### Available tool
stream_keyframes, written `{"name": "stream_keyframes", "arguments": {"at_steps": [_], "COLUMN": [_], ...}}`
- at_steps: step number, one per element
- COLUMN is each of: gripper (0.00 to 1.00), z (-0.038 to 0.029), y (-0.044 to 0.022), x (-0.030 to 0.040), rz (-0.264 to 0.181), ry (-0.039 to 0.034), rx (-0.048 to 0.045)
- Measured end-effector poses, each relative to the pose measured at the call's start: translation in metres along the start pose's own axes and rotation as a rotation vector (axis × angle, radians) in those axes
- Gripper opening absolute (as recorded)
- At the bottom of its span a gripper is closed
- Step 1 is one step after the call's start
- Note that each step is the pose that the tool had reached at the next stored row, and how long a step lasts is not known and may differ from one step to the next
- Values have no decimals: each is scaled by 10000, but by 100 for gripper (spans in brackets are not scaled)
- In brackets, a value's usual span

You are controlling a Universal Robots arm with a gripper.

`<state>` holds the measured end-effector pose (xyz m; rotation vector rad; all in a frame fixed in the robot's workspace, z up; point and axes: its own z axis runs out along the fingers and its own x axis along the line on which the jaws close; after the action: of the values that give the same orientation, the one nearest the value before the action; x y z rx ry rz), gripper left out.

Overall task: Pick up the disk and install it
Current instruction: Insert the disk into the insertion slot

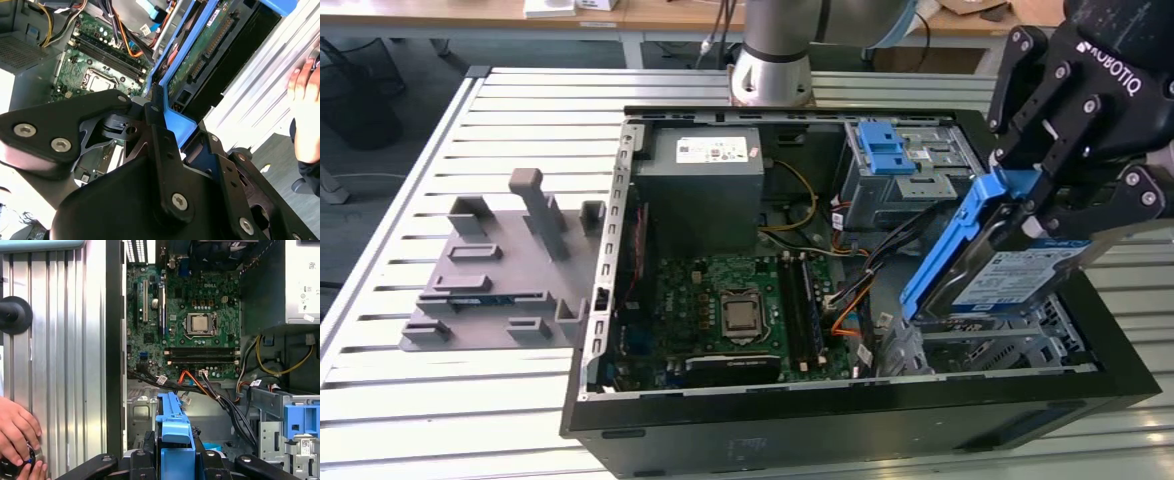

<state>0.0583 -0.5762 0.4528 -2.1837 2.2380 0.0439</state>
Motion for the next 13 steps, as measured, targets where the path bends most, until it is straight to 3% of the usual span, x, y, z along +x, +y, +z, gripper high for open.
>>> {"name": "stream_keyframes", "arguments": {"at_steps": [13], "gripper": [36], "z": [81], "y": [-134], "x": [-1], "rz": [0], "ry": [1], "rx": [0]}}
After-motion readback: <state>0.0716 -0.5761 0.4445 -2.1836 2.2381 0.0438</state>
